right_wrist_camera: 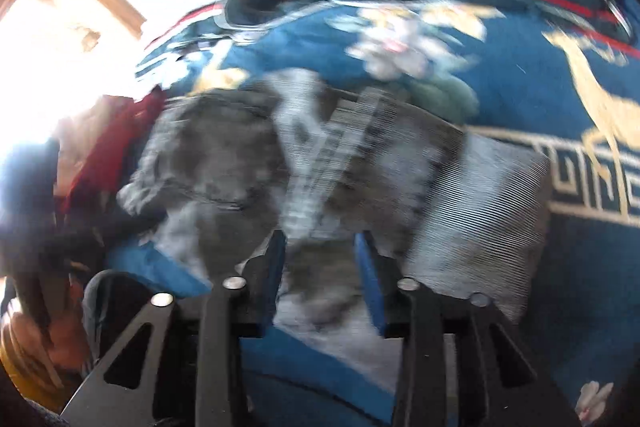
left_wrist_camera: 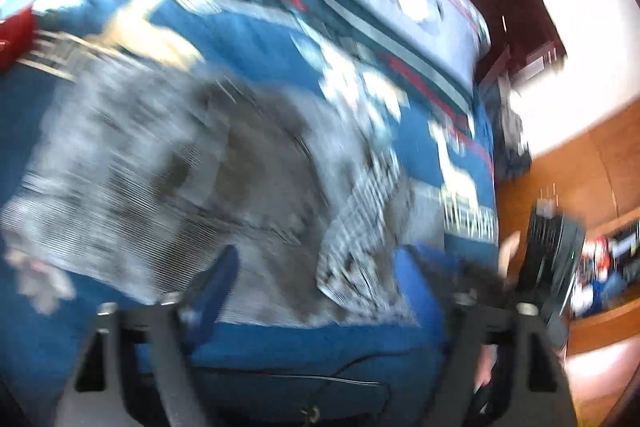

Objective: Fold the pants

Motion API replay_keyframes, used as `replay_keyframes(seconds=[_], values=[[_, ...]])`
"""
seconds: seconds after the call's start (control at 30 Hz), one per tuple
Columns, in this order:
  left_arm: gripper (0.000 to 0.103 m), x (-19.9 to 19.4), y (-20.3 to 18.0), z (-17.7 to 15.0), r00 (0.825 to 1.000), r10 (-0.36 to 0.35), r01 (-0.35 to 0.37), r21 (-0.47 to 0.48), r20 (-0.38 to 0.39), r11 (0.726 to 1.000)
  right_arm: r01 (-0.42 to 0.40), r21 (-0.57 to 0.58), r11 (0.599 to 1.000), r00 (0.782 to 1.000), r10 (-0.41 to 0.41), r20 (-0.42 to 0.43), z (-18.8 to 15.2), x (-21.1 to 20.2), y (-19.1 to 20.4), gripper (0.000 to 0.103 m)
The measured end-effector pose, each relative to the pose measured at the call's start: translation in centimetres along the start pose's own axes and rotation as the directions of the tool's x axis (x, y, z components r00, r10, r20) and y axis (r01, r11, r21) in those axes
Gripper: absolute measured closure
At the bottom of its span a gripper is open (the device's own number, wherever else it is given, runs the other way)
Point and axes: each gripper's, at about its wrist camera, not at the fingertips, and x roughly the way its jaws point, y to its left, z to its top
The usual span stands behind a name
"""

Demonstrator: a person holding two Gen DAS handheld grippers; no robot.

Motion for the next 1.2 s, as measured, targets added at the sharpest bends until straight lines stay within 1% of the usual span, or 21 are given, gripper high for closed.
replay_keyframes(seconds=[0.03, 0.1, 0.13, 0.17, 0.23, 0.3, 0.33, 0.4, 0.47, 0.63, 0.7, 0.73, 0.8, 0.87, 0.93, 0.97, 1.0, 1.03, 1.07, 1.1, 1.2], values=[[0.006, -1.3, 0.9, 0.7, 0.999, 0.019, -0.018, -0.027, 0.034, 0.999, -0.007, -0.047, 0.999, 1.000, 0.007, 0.007, 0.0, 0.2, 1.5, 0.051], [0.005, -3.3, 3.5, 2.1, 0.993, 0.094, -0.088, -0.077, 0.078, 0.993, -0.016, -0.142, 0.990, 1.000, 0.017, 0.003, 0.1, 1.1, 4.7, 0.050], [0.005, -4.0, 4.8, 2.6, 0.986, 0.148, -0.140, -0.097, 0.081, 0.985, -0.020, -0.202, 0.979, 1.000, 0.019, -0.007, 0.0, 1.9, 6.5, 0.050], [0.005, -4.4, 6.5, 3.2, 0.974, 0.218, -0.209, -0.123, 0.067, 0.970, -0.022, -0.240, 0.971, 1.000, 0.020, -0.013, -0.1, 2.4, 7.7, 0.050], [0.005, -4.7, 9.8, 3.9, 0.957, 0.287, -0.277, -0.174, 0.035, 0.945, -0.012, -0.320, 0.947, 0.999, 0.002, -0.032, -0.4, 4.1, 10.3, 0.050], [0.005, -4.3, 13.0, 4.2, 0.954, 0.299, -0.295, -0.229, -0.019, 0.928, 0.006, -0.379, 0.925, 0.999, -0.022, -0.038, -0.7, 5.7, 12.2, 0.050], [0.005, -3.9, 14.6, 4.4, 0.956, 0.289, -0.291, -0.261, -0.050, 0.920, 0.015, -0.399, 0.917, 0.999, -0.032, -0.035, -0.7, 6.3, 12.8, 0.050], [0.005, -2.8, 16.9, 4.3, 0.961, 0.264, -0.276, -0.313, -0.081, 0.909, 0.030, -0.432, 0.901, 0.998, -0.051, -0.036, -0.7, 7.6, 14.0, 0.049], [0.005, -1.8, 18.5, 4.3, 0.969, 0.227, -0.248, -0.339, -0.101, 0.908, 0.035, -0.462, 0.886, 0.997, -0.065, -0.048, -0.8, 8.8, 14.8, 0.048], [0.005, 1.6, 19.7, 4.5, 0.969, 0.198, -0.236, -0.319, -0.147, 0.918, 0.057, -0.528, 0.847, 0.991, -0.112, -0.073, -1.7, 10.6, 15.7, 0.044], [0.001, 3.1, 20.2, 4.6, 0.967, 0.193, -0.239, -0.321, -0.166, 0.917, 0.067, -0.553, 0.830, 0.989, -0.131, -0.076, -2.1, 11.4, 15.8, 0.037], [0.000, 3.5, 20.3, 4.7, 0.967, 0.190, -0.236, -0.323, -0.168, 0.917, 0.086, -0.569, 0.818, 0.986, -0.152, -0.070, -2.3, 12.0, 15.8, 0.037], [0.000, 4.0, 19.8, 4.7, 0.959, 0.225, -0.268, -0.295, -0.172, 0.917, 0.117, -0.594, 0.796, 0.980, -0.190, -0.063, -2.7, 13.1, 15.9, 0.037], [0.002, 4.4, 18.6, 4.9, 0.949, 0.271, -0.302, -0.220, -0.161, 0.927, 0.159, -0.615, 0.773, 0.972, -0.231, -0.040, -3.2, 14.2, 16.0, 0.037], [0.015, 4.5, 17.7, 5.0, 0.946, 0.292, -0.314, -0.168, -0.141, 0.935, 0.206, -0.620, 0.757, 0.965, -0.261, 0.002, -3.5, 14.4, 16.2, 0.042], [0.034, 4.4, 17.3, 5.1, 0.952, 0.280, -0.297, -0.151, -0.126, 0.943, 0.217, -0.614, 0.759, 0.965, -0.263, 0.016, -3.6, 14.3, 16.3, 0.047], [0.064, 4.0, 16.9, 5.2, 0.960, 0.257, -0.271, -0.146, -0.111, 0.951, 0.223, -0.602, 0.767, 0.966, -0.257, 0.029, -3.5, 13.8, 16.3, 0.057], [0.080, 3.7, 16.7, 5.4, 0.969, 0.223, -0.237, -0.159, -0.102, 0.958, 0.221, -0.591, 0.775, 0.968, -0.249, 0.036, -3.4, 13.4, 16.3, 0.060], [0.085, 3.3, 16.5, 5.6, 0.973, 0.210, -0.225, -0.178, -0.097, 0.958, 0.217, -0.573, 0.790, 0.971, -0.237, 0.042, -3.3, 12.8, 16.3, 0.065], [0.087, 2.8, 16.3, 5.9, 0.977, 0.198, -0.210, -0.194, -0.081, 0.958, 0.217, -0.560, 0.799, 0.972, -0.229, 0.050, -3.3, 12.4, 16.2, 0.068], [0.088, 0.7, 15.0, 6.6, 0.991, 0.137, -0.135, -0.227, -0.007, 0.965, 0.213, -0.499, 0.840, 0.977, -0.199, 0.083, -3.2, 10.2, 16.0, 0.073]])
